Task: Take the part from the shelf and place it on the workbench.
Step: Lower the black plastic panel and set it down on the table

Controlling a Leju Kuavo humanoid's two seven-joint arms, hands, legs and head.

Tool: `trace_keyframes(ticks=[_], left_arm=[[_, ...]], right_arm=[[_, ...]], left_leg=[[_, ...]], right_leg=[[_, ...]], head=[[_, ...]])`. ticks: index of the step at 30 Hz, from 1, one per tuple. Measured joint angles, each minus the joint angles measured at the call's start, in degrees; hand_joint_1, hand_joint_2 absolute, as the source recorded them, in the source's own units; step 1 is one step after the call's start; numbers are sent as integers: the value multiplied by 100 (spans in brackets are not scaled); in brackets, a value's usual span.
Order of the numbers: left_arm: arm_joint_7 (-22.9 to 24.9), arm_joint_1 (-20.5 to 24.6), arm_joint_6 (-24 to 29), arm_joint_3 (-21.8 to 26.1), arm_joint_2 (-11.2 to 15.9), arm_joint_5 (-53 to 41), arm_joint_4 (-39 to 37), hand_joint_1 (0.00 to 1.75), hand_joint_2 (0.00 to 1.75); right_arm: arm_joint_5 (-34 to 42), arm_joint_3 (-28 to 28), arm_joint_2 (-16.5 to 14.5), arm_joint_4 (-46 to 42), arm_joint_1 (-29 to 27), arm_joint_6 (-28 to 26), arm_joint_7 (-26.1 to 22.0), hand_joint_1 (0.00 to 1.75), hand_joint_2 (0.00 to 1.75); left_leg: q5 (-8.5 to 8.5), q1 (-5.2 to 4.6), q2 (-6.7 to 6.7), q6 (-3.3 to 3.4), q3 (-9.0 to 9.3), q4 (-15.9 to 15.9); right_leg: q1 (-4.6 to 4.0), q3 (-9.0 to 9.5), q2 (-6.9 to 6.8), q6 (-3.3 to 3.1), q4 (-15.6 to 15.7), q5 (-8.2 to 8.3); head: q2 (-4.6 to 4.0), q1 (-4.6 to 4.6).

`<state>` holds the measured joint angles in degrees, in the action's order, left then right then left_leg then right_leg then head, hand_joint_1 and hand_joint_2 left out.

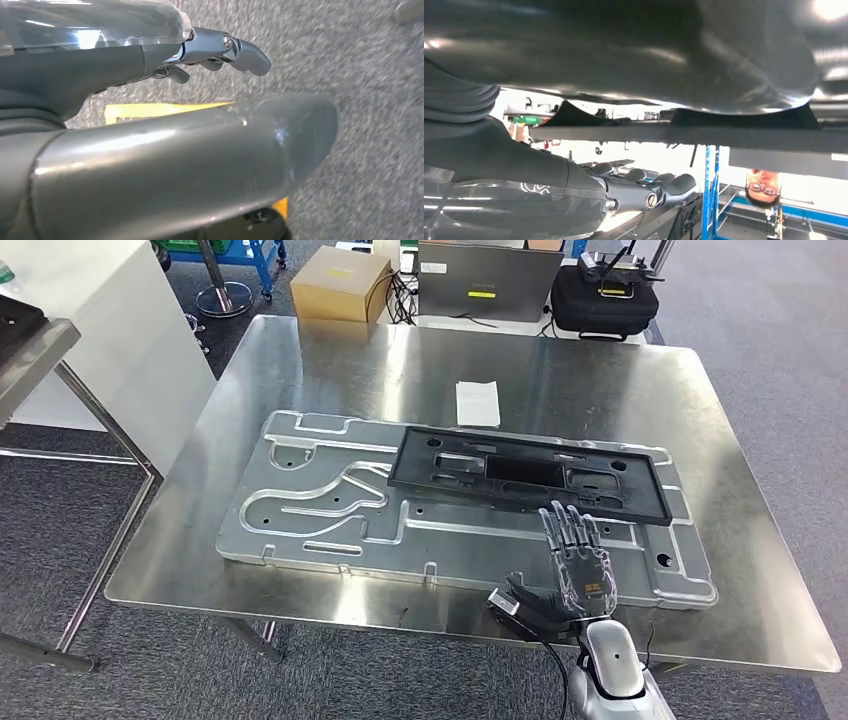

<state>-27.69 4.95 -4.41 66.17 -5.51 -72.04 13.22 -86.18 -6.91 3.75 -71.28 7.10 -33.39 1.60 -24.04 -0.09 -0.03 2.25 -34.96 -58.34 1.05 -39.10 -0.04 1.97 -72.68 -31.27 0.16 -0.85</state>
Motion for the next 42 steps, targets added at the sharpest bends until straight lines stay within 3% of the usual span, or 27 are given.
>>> trace_keyframes(ticks=[1,3,5,7,8,10,12,13,14,15,16,17,19,20,22,23,24,25,27,28,30,32,34,35,37,39,42], left_arm=[[0,1,-6,6,-1,1,0,0,0],[0,0,-16,14,-17,3,-2,0,0],[0,2,-22,21,-31,5,-4,0,0],[0,1,-22,36,-27,8,-4,0,0],[1,-3,-22,46,-25,11,-4,0,0],[5,-11,-22,68,-19,22,-4,0,0],[9,-13,-24,87,-20,38,-4,0,0],[9,-12,-25,97,-20,46,-4,0,0],[10,-11,-26,106,-18,54,-4,0,0],[11,-11,-26,113,-13,59,-4,0,0],[13,-8,-26,118,-6,63,-4,0,0],[14,-1,-26,120,0,66,-4,0,0],[14,10,-26,122,6,70,-4,0,0],[15,13,-26,125,7,72,-4,0,0],[19,8,-26,129,5,75,-5,0,0],[21,12,-26,130,4,76,-5,0,0],[22,14,-27,131,3,78,-6,0,0],[23,16,-27,133,2,83,-7,0,0],[24,18,-27,139,4,98,-7,0,0],[24,15,-28,144,5,105,-7,0,0],[24,9,-30,156,5,118,-7,0,0],[24,7,-31,173,0,142,-7,0,0],[24,5,-31,198,-14,172,-7,0,0],[24,4,-30,216,-21,185,-7,0,0],[22,-3,-25,257,-23,219,-7,0,0],[14,-26,-17,305,-22,267,-7,0,0],[8,-58,-6,383,-23,321,-7,0,0]], right_arm=[[-18,0,-2,-1,1,2,0,0,0],[-57,0,-10,-16,17,3,-2,0,0],[-82,0,-20,-33,27,3,-5,0,0],[-106,0,-37,-36,30,5,-5,0,0],[-129,0,-49,-35,33,7,-5,0,0],[-177,0,-84,-33,31,7,-2,0,0],[-226,0,-113,-30,9,4,3,0,0],[-252,-1,-127,-28,-5,3,8,0,0],[-276,-1,-139,-27,-18,2,13,0,0],[-295,-2,-149,-27,-28,1,17,0,0],[-310,-2,-157,-26,-36,1,22,0,0],[-324,-2,-163,-27,-42,-1,28,0,0],[-354,-2,-172,-28,-46,-5,39,0,0],[-365,-2,-176,-29,-46,-7,46,0,0],[-373,-3,-179,-28,-54,-9,54,0,0],[-375,-4,-180,-27,-60,-10,57,0,0],[-376,-5,-181,-27,-69,-10,62,0,0],[-378,-6,-183,-26,-77,-11,73,0,0],[-379,-9,-185,-21,-94,-19,113,0,0],[-380,-12,-185,-16,-108,-27,135,0,0],[-380,-32,-185,-9,-152,-67,172,0,0],[-382,-61,-185,-30,-216,-136,238,0,0],[-384,-83,-185,-118,-298,-233,319,0,0],[-377,-90,-185,-176,-352,-296,342,0,0],[-246,-102,-208,-302,-537,-442,300,0,0],[168,-94,-282,-461,-785,-556,101,0,0],[919,-32,-458,-724,-1123,-630,-265,0,0]], left_leg=[[48,-11,-1,-5,-54,-3],[138,-28,-3,-44,-121,-2],[222,-11,-2,-113,-134,14],[274,5,-8,-187,-147,30],[189,6,-13,-223,-181,-21],[-305,25,-19,-286,-315,-432],[-845,56,-17,-354,-460,-1145],[-923,71,-17,-383,-475,-1432],[-852,86,-16,-408,-419,-1567],[-681,99,-16,-425,-273,-1504],[-516,111,-15,-435,-29,-1249],[-474,115,-17,-439,284,-843],[-598,95,-31,-381,761,-123],[-677,73,-37,-337,849,47],[-620,61,-26,-222,796,83],[-561,64,-13,-159,749,89],[-492,72,1,-99,686,103],[-414,77,15,-52,608,111],[-263,66,23,-12,421,103],[-188,59,25,-10,323,96],[-52,45,25,-23,125,75],[64,32,24,-46,-24,51],[157,19,22,-94,-92,34],[199,24,23,-129,-101,39],[281,37,23,-207,-114,62],[111,51,16,-274,-176,-37],[-732,72,12,-341,-392,-883]], right_leg=[[-23,302,1,-50,352,122],[-87,905,-7,-167,1172,161],[-140,1143,-11,-230,1572,118],[-135,1102,-20,-271,1640,231],[-118,1062,-29,-308,1672,300],[-82,935,-46,-366,1717,452],[-80,751,-52,-382,1709,587],[-78,653,-58,-374,1693,653],[-74,549,-63,-359,1669,715],[-66,445,-66,-339,1633,770],[-56,342,-67,-312,1585,817],[-53,248,-66,-280,1528,857],[-51,136,-67,-209,1434,928],[-49,117,-69,-172,1419,973],[-34,110,-65,-91,1437,1055],[-24,79,-55,-55,1408,995],[-17,23,-45,-23,1296,825],[-6,-63,-35,3,1061,545],[-4,-255,-26,44,337,-32],[-4,-301,-25,56,2,-157],[-10,-138,-23,42,-178,8],[-39,450,-19,-42,432,249],[-84,1089,-21,-147,1292,160],[-107,1247,-22,-182,1536,87],[-120,1288,-29,-228,1702,106],[-97,1201,-54,-298,1748,241],[-84,945,-68,-365,1726,437]], head=[[-1,1],[-1,7],[1,-9],[1,-33],[1,-33],[-1,-3],[0,23],[0,22],[1,24],[0,24],[-1,25],[-1,28],[0,21],[1,25],[1,29],[1,32],[0,19],[0,11],[-1,-5],[-1,-5],[-1,-5],[-1,-3],[0,2],[0,-3],[0,-15],[1,-9],[0,33]])
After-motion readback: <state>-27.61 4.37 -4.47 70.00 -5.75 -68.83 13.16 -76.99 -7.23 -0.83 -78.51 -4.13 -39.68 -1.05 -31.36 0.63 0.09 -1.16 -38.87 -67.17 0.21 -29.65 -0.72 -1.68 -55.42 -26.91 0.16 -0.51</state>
